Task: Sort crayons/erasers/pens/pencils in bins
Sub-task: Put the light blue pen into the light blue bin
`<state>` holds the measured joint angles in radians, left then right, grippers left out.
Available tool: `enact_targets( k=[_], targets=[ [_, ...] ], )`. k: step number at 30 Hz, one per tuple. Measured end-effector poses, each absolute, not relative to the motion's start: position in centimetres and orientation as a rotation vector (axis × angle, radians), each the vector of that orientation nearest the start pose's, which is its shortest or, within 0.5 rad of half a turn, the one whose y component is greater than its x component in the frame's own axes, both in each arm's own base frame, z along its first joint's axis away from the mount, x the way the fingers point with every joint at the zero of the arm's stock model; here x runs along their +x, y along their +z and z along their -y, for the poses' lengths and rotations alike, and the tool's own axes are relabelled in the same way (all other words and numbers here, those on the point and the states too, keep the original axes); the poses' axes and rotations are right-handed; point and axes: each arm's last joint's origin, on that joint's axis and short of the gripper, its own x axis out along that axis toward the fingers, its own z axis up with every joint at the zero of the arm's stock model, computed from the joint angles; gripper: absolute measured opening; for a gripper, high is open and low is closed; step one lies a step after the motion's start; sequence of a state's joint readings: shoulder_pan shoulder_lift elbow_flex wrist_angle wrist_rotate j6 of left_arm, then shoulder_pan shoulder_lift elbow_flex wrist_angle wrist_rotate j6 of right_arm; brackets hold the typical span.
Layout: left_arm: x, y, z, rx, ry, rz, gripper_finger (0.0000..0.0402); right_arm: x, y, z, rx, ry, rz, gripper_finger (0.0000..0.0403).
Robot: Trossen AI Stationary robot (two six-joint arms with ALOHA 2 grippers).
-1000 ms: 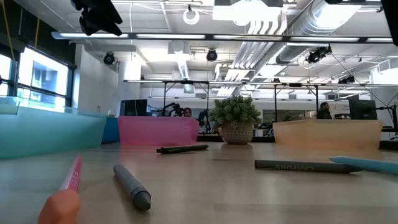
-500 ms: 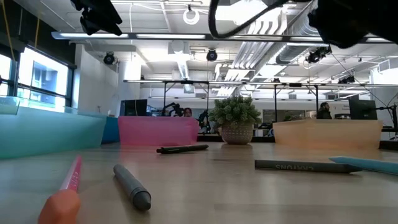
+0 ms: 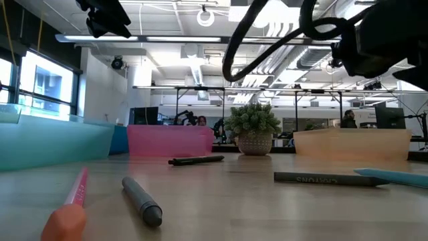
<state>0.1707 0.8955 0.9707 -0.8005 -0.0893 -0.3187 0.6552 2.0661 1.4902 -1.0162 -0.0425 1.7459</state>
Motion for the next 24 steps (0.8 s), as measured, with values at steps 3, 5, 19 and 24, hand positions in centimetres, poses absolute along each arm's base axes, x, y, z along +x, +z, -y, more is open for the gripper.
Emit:
enact_targets(
  k=[3, 5, 19, 24],
  targets=[
    [16.4, 32.4, -3.1, -0.336, 0.355, -0.682, 0.0168, 30.3, 15.1, -23.4, 0.842, -0.866, -1.452, 0.0154],
    [16.4, 32.4, -3.1, -0.336, 0.355, -0.682, 0.0168, 30.3, 14.7, -23.5, 0.830, -0.859, -1.469, 0.0154],
    [16.4, 32.4, -3.1, -0.338, 0.354, -0.682, 0.0168, 29.8, 12.3, -23.3, 0.876, -0.794, -1.544, 0.0144],
    [16.4, 32.3, -3.0, -0.338, 0.356, -0.693, 0.0168, 29.9, 12.4, -23.1, 0.885, -0.803, -1.545, 0.0120]
  ],
)
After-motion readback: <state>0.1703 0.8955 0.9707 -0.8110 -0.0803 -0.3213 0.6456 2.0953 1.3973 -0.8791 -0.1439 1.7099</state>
